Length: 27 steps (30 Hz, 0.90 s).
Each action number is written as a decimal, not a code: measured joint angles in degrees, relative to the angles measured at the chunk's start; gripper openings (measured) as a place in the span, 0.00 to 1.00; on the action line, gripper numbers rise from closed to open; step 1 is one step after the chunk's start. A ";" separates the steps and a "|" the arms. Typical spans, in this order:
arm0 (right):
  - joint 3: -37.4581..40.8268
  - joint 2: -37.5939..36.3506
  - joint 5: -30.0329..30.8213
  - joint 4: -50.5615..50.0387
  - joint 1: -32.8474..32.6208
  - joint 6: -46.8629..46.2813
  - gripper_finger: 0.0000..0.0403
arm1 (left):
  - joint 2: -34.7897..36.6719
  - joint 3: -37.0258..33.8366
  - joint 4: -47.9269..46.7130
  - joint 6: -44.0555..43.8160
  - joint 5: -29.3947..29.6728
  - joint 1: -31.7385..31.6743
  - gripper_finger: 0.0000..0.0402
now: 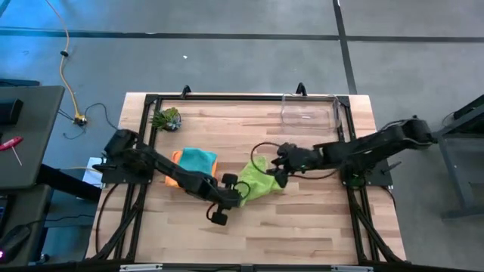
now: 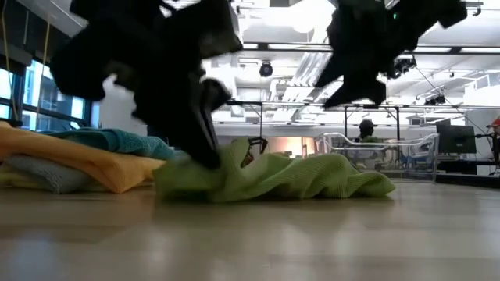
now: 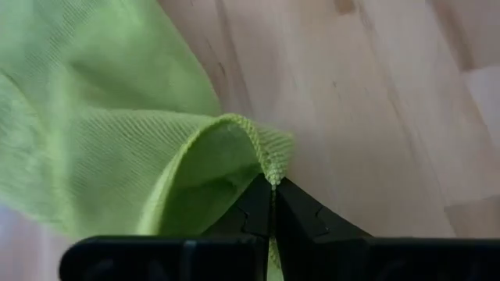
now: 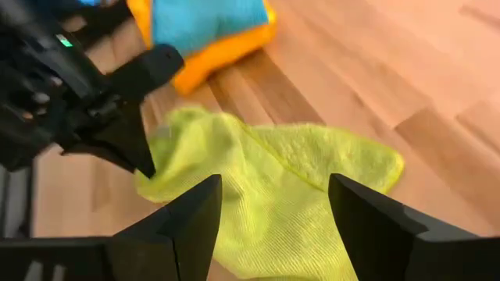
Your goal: Fold microfiber towels
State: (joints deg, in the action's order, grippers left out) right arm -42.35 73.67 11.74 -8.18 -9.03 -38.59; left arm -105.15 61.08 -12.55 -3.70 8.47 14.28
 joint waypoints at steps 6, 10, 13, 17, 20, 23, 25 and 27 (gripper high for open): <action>0.00 6.66 -3.14 -2.45 0.06 3.36 0.56 | -5.09 0.09 2.96 -4.78 -0.27 1.59 0.01; 0.00 9.15 -4.83 -4.58 1.18 2.74 0.56 | -5.24 0.11 2.09 -7.98 -0.31 1.23 0.01; 0.00 9.92 -4.97 -6.24 2.45 2.97 0.56 | -5.05 0.04 2.29 -8.34 -0.37 0.92 0.01; 0.00 9.43 -5.39 -6.65 4.56 6.01 0.56 | -4.97 0.07 2.44 -7.85 -0.09 0.33 0.01; -0.02 9.12 -7.42 -6.19 6.51 7.11 0.56 | -4.97 0.07 2.51 -7.94 -0.48 -0.13 0.01; -0.02 8.83 -9.20 -5.96 8.02 7.13 0.56 | -4.97 0.07 2.77 -8.09 -0.53 -0.74 0.01; -0.02 8.83 -10.04 -6.37 8.73 7.14 0.56 | -4.93 0.07 2.95 -8.11 -0.99 -1.12 0.01; -0.02 8.83 -10.99 -6.24 9.31 7.39 0.56 | -4.91 0.07 3.26 -8.07 -1.98 -1.56 0.01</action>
State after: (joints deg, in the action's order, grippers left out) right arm -42.37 82.50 0.74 -14.42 0.28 -31.20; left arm -110.06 61.14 -9.29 -11.77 6.49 12.71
